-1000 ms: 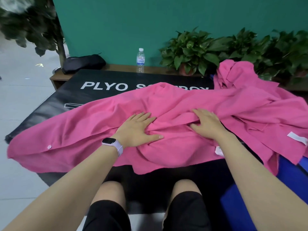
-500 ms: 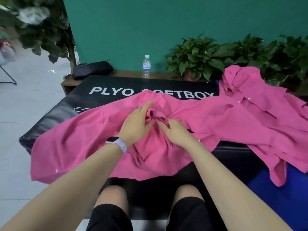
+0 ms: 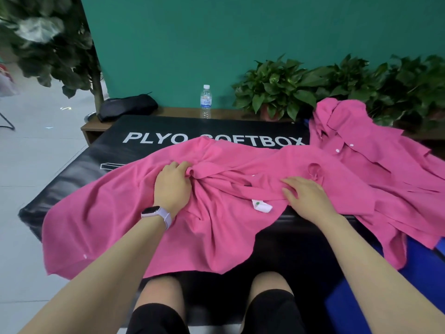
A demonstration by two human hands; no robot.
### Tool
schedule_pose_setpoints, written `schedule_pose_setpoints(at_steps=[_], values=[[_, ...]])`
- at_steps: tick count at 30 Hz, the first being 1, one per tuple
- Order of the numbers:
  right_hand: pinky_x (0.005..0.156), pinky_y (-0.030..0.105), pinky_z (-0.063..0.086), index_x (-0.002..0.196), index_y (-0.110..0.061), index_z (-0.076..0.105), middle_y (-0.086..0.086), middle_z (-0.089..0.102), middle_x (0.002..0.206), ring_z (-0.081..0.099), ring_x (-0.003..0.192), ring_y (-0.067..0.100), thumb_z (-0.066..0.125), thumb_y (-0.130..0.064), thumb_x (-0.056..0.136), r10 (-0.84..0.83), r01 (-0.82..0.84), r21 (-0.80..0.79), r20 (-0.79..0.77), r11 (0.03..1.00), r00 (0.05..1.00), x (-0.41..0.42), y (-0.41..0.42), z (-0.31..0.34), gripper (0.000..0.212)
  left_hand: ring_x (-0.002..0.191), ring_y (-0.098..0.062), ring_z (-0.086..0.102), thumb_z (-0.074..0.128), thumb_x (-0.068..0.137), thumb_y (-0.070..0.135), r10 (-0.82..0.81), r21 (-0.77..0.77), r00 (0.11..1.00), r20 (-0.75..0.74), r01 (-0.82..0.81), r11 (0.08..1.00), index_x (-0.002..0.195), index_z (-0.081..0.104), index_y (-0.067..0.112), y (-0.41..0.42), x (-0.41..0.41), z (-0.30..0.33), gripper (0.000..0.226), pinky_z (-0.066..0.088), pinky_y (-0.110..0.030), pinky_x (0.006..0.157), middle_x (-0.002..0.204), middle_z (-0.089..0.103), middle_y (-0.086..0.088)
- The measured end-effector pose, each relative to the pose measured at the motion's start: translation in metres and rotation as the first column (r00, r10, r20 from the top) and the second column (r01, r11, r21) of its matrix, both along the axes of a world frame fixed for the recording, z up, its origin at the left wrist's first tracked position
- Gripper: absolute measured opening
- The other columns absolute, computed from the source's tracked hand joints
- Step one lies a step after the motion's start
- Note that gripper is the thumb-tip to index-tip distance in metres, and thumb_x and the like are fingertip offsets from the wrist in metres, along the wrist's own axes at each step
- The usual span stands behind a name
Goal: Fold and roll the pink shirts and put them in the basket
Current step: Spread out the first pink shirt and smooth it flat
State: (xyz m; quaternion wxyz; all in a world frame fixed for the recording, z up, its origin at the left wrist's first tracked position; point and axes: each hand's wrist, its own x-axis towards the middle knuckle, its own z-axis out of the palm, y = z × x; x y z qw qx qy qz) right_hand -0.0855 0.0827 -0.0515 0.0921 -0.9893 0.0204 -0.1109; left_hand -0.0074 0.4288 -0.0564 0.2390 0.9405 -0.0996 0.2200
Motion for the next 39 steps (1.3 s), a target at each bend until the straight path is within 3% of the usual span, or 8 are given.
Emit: schedule_pose_setpoints(at_steps=[4, 8, 15, 21, 28, 33, 36, 39], values=[[0.097, 0.045, 0.043, 0.107, -0.015, 0.073, 0.002, 0.071, 0.107, 0.065, 0.101, 0.028, 0.054, -0.021, 0.1, -0.07, 0.069, 0.012, 0.148, 0.998, 0.987, 0.012, 0.01, 0.012, 0.021, 0.087, -0.031, 0.056, 0.059, 0.087, 0.03, -0.048, -0.021, 0.998, -0.047, 0.047, 0.999, 0.103, 0.069, 0.02, 0.001, -0.003, 0.002, 0.021, 0.046, -0.044, 0.081, 0.092, 0.069, -0.002], [0.088, 0.046, 0.047, 0.104, -0.014, 0.069, 0.005, 0.069, 0.102, 0.062, 0.091, 0.03, 0.048, -0.017, 0.103, -0.148, 0.049, 0.254, 0.386, 0.966, 0.911, 0.029, 0.041, 0.046, 0.021, 0.084, -0.027, 0.058, 0.052, 0.09, 0.059, 0.022, 0.024, 0.998, 0.053, -0.023, 0.999, 0.1, 0.07, 0.023, -0.005, -0.008, -0.001, 0.042, 0.049, -0.04, 0.079, 0.087, 0.068, 0.0], [0.077, 0.037, 0.046, 0.101, -0.019, 0.064, -0.001, 0.061, 0.097, 0.057, 0.088, 0.019, 0.046, -0.018, 0.102, 0.071, -0.336, 0.338, 0.604, 0.879, 0.794, 0.079, 0.135, 0.088, 0.018, 0.092, -0.019, 0.058, 0.043, 0.101, 0.048, -0.006, -0.239, 0.998, 0.066, 0.022, 0.971, 0.105, 0.054, 0.021, -0.003, -0.013, -0.002, 0.029, 0.049, -0.038, 0.077, 0.098, 0.061, 0.005], [0.094, 0.03, 0.043, 0.127, -0.015, 0.058, -0.001, 0.058, 0.123, 0.052, 0.109, 0.013, 0.052, -0.023, 0.103, 0.056, -0.217, 0.518, 0.308, 0.827, 0.95, 0.095, 0.165, -0.002, 0.026, 0.115, -0.02, 0.052, 0.06, 0.093, 0.032, -0.037, -0.32, 0.977, 0.211, 0.105, 0.942, 0.135, 0.052, 0.01, -0.013, -0.02, 0.019, 0.047, 0.041, -0.034, 0.102, 0.126, 0.059, -0.003], [0.072, 0.03, 0.045, 0.093, -0.028, 0.062, -0.011, 0.063, 0.077, 0.057, 0.074, 0.008, 0.052, -0.023, 0.102, -0.199, -0.086, 0.896, 0.19, 0.437, 0.961, 0.093, 0.14, 0.0, 0.014, 0.131, -0.03, 0.046, 0.061, 0.085, 0.063, -0.211, 0.043, 0.972, -0.104, 0.216, 0.975, 0.157, 0.022, 0.014, -0.045, 0.008, 0.029, 0.095, 0.035, -0.045, 0.111, 0.146, 0.05, -0.007], [0.084, 0.026, 0.038, 0.116, -0.021, 0.057, -0.002, 0.064, 0.113, 0.053, 0.102, 0.012, 0.044, -0.04, 0.103, -0.105, -0.138, 0.679, 0.304, 0.721, 0.947, 0.057, 0.155, -0.011, 0.027, 0.11, -0.028, 0.054, 0.036, 0.101, 0.055, -0.143, 0.312, 0.99, 0.0, 0.136, 0.94, 0.12, 0.056, 0.019, -0.05, 0.011, -0.005, 0.045, 0.036, -0.043, 0.092, 0.121, 0.063, 0.0], [0.104, 0.032, 0.036, 0.137, -0.009, 0.05, 0.008, 0.054, 0.138, 0.046, 0.127, 0.022, 0.054, -0.035, 0.1, -0.085, -0.114, 0.572, 0.309, 0.812, 0.947, 0.043, 0.15, -0.012, 0.045, 0.097, -0.036, 0.06, 0.036, 0.106, 0.042, -0.158, 0.092, 0.987, -0.019, 0.159, 0.983, 0.095, 0.056, 0.017, -0.045, 0.016, -0.008, 0.034, 0.041, -0.044, 0.084, 0.101, 0.068, -0.008], [0.116, 0.042, 0.034, 0.143, -0.006, 0.045, 0.01, 0.047, 0.147, 0.041, 0.137, 0.027, 0.062, -0.037, 0.094, -0.034, -0.126, 0.442, 0.337, 0.888, 0.941, 0.025, 0.145, -0.014, 0.06, 0.104, -0.038, 0.063, 0.037, 0.108, 0.034, -0.161, -0.364, 0.979, -0.128, 0.105, 0.925, 0.111, 0.061, 0.009, -0.035, 0.021, -0.002, 0.035, 0.042, -0.035, 0.083, 0.105, 0.07, -0.015]])
